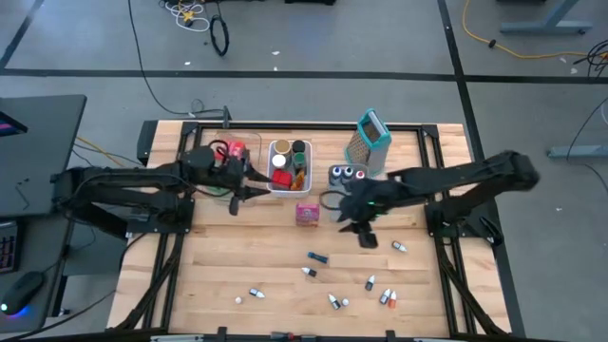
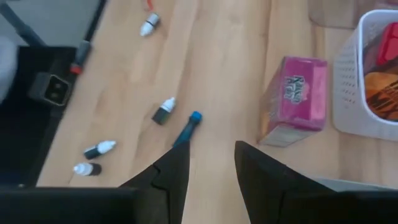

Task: Pick & Place Kitchen Items
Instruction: Put the pink cereal box into the transparent bin

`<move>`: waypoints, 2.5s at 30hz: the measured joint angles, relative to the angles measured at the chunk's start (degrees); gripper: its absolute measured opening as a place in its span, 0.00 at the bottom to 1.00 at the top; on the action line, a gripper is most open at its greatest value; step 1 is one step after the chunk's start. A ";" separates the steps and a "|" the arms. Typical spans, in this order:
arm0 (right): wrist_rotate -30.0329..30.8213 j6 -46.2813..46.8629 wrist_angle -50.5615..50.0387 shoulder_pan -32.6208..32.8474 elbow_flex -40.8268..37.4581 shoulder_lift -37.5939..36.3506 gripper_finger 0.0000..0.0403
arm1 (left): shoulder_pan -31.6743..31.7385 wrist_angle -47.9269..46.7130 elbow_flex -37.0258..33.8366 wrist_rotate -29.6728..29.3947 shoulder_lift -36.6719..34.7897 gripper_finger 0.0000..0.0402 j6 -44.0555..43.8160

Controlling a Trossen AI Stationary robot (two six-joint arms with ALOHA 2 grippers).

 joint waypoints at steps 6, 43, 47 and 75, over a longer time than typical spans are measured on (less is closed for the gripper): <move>-0.28 -0.48 12.48 0.64 -15.45 -12.20 0.33 | -3.49 1.46 3.16 -6.34 6.91 0.39 0.00; 4.49 -7.62 39.11 0.38 -40.00 -31.20 0.33 | -9.32 -20.32 26.53 -14.11 38.30 0.39 0.17; 6.53 -7.63 39.18 0.38 -40.00 -31.20 0.33 | -9.27 -22.03 26.53 -15.55 38.28 0.39 -0.55; 6.73 -7.87 38.34 0.38 -40.00 -31.17 0.33 | -9.76 -27.29 26.60 -11.73 29.96 0.02 -3.75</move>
